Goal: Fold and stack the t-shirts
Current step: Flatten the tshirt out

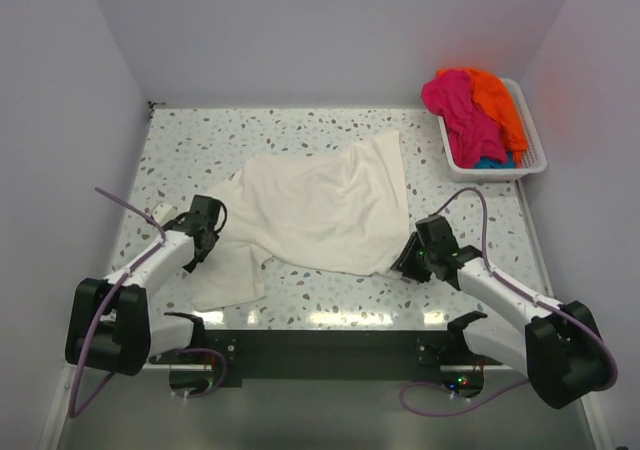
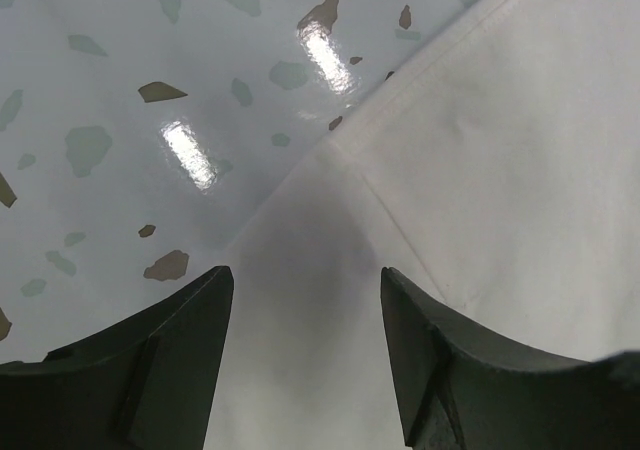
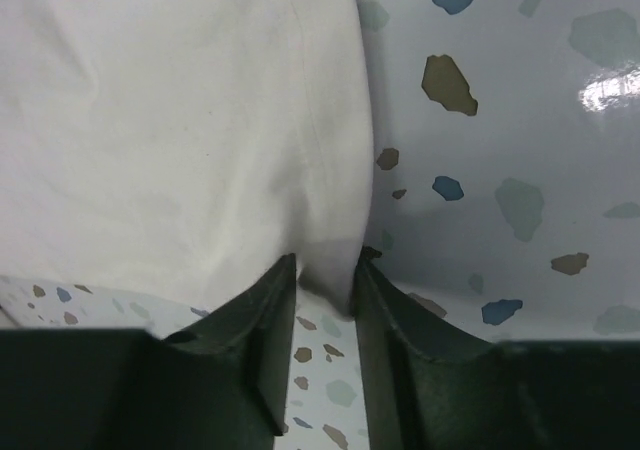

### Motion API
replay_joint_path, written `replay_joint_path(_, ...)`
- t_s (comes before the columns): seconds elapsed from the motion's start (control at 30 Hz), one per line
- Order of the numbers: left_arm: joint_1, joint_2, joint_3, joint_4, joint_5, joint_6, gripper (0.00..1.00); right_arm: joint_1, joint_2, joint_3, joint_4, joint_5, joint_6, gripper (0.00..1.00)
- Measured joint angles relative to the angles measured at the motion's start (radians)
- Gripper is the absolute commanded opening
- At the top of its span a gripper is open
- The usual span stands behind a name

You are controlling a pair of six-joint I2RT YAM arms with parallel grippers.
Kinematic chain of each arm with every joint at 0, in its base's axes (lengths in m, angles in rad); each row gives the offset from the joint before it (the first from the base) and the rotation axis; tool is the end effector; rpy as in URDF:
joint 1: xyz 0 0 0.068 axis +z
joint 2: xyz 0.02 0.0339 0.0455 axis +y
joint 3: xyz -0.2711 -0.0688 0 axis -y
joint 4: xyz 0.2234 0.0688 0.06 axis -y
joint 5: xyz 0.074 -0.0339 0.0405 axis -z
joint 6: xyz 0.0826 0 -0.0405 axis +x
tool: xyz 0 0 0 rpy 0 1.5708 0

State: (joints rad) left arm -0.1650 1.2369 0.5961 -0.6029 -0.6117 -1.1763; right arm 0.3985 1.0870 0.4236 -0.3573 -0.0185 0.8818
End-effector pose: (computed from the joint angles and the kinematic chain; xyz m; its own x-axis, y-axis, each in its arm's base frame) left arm 0.1968 0.0153 0.1501 -0.3151 -0.7137 -0.6255 -0.8806 0.4656 -0.0876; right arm 0.1733 0.0746 0.1297 -0.8059 0.4981 -0.3202 0.3541 0.8388 0.4135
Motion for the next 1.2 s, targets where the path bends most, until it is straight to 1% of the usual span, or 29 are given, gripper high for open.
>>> replay_joint_path(0.07, 0.002, 0.011, -0.005, 0.013, 0.001, 0.003, 0.61, 0.000, 0.014, -0.002, 0.012, -0.002, 0.005, 0.22)
replay_joint_path(0.1, 0.002, 0.020, -0.006, 0.018, 0.002, 0.006, 0.59, 0.001, 0.019, -0.002, 0.017, -0.002, 0.007, 0.15)
replay_joint_path(0.13, 0.002, 0.027, -0.006, 0.021, 0.002, 0.008, 0.56, 0.001, 0.023, -0.002, 0.022, -0.003, 0.008, 0.12)
replay_joint_path(0.17, 0.004, 0.037, -0.006, 0.029, 0.003, 0.009, 0.50, 0.001, 0.030, -0.002, 0.026, -0.003, 0.010, 0.08)
replay_joint_path(0.2, 0.007, 0.046, -0.008, 0.041, 0.005, 0.009, 0.46, 0.001, 0.037, -0.001, 0.032, -0.005, 0.010, 0.05)
replay_joint_path(0.23, 0.010, 0.053, -0.012, 0.053, 0.006, 0.014, 0.41, 0.001, 0.041, 0.000, 0.037, -0.007, 0.011, 0.00)
replay_joint_path(0.27, 0.013, 0.058, -0.017, 0.065, 0.010, 0.017, 0.32, 0.001, 0.047, 0.002, 0.041, -0.010, 0.010, 0.00)
replay_joint_path(0.33, 0.018, 0.067, -0.022, 0.079, 0.019, 0.025, 0.21, 0.001, 0.051, 0.007, 0.042, -0.014, 0.010, 0.00)
replay_joint_path(0.37, 0.020, 0.069, -0.022, 0.085, 0.024, 0.034, 0.10, 0.001, 0.051, 0.010, 0.039, -0.015, 0.008, 0.00)
replay_joint_path(0.4, 0.022, 0.069, -0.022, 0.093, 0.029, 0.038, 0.03, 0.001, 0.051, 0.013, 0.036, -0.015, 0.006, 0.00)
replay_joint_path(0.43, 0.023, 0.068, -0.022, 0.100, 0.031, 0.044, 0.00, 0.001, 0.050, 0.014, 0.033, -0.015, 0.003, 0.00)
replay_joint_path(0.57, 0.027, 0.047, -0.022, 0.100, 0.042, 0.064, 0.00, 0.002, 0.028, 0.037, -0.045, 0.011, -0.024, 0.00)
replay_joint_path(0.77, 0.028, -0.105, 0.009, 0.085, 0.055, 0.100, 0.00, 0.002, -0.073, 0.111, -0.157, 0.066, -0.064, 0.00)
replay_joint_path(0.8, 0.028, -0.128, 0.014, 0.085, 0.055, 0.104, 0.08, 0.002, -0.087, 0.123, -0.162, 0.072, -0.069, 0.00)
replay_joint_path(0.83, 0.028, -0.151, 0.019, 0.083, 0.054, 0.110, 0.27, 0.002, -0.096, 0.132, -0.163, 0.078, -0.072, 0.00)
replay_joint_path(0.87, 0.028, -0.169, 0.024, 0.078, 0.053, 0.119, 0.30, 0.002, -0.100, 0.135, -0.160, 0.079, -0.076, 0.00)
replay_joint_path(0.9, 0.028, -0.179, 0.026, 0.075, 0.051, 0.118, 0.30, 0.002, -0.099, 0.135, -0.159, 0.079, -0.079, 0.00)
replay_joint_path(1.0, 0.029, -0.169, 0.026, 0.055, 0.047, 0.114, 0.37, 0.002, -0.074, 0.122, -0.151, 0.074, -0.082, 0.00)
replay_joint_path(1.03, 0.029, -0.158, 0.026, 0.051, 0.047, 0.114, 0.50, 0.002, -0.064, 0.115, -0.149, 0.074, -0.083, 0.00)
replay_joint_path(1.13, 0.029, -0.121, 0.020, 0.047, 0.047, 0.105, 0.68, 0.002, -0.043, 0.091, -0.142, 0.071, -0.087, 0.00)
replay_joint_path(1.2, 0.029, -0.092, 0.014, 0.046, 0.044, 0.093, 0.70, 0.002, -0.031, 0.082, -0.139, 0.068, -0.092, 0.00)
